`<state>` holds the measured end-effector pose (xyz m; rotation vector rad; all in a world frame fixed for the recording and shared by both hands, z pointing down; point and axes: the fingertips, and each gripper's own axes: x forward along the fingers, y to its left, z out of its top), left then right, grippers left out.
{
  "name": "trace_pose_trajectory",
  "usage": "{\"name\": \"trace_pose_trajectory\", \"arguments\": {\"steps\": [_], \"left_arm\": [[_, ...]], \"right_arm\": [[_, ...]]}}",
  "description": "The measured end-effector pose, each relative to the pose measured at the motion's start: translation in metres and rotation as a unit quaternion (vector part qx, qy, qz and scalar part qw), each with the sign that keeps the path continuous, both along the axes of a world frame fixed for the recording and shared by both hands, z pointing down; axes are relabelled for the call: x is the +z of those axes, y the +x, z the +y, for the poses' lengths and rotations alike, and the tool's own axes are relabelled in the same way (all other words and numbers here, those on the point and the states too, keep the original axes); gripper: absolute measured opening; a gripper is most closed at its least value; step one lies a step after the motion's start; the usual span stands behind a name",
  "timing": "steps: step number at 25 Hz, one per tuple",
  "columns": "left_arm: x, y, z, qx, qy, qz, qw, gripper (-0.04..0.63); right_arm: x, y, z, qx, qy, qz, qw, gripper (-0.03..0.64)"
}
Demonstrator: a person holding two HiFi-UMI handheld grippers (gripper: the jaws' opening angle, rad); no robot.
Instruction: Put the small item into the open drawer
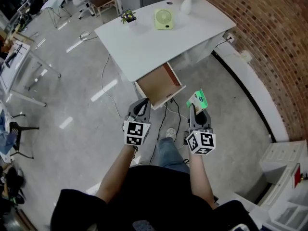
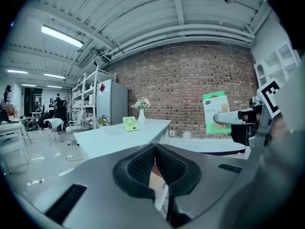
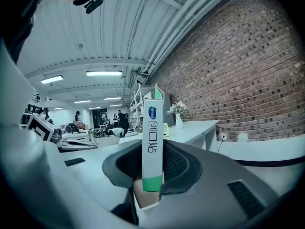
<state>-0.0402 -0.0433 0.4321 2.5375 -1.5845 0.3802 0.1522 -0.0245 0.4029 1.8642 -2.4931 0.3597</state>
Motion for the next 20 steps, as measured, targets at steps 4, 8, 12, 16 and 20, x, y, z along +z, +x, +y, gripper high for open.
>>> {"name": "trace_pose_trajectory", "arguments": {"steps": [4, 8, 12, 16, 20], "left_arm": [[-0.006, 0.014, -0.055, -0.031, -0.003, 0.002, 0.9995, 0.023], [-0.007, 0.029, -0.099, -0.06, -0.006, 0.005, 0.9982, 0.023], [-0.002, 0.04, -0.124, -0.08, -0.012, 0.0, 0.9967, 0.023], [0.002, 0.046, -0.133, -0.083, -0.018, -0.003, 0.9964, 0.023], [0.003, 0.043, -0.138, -0.081, -0.024, -0.004, 0.9964, 0.023]], "right_arm": [[-0.003, 0.01, -0.063, -0.041, -0.005, 0.008, 0.999, 0.084], [0.002, 0.018, -0.116, -0.086, -0.014, 0.013, 0.996, 0.084], [0.013, 0.018, -0.148, -0.121, -0.027, 0.003, 0.992, 0.084], [0.025, 0.006, -0.163, -0.149, -0.04, 0.005, 0.988, 0.083], [0.027, -0.008, -0.17, -0.163, -0.047, 0.005, 0.986, 0.083]]}}
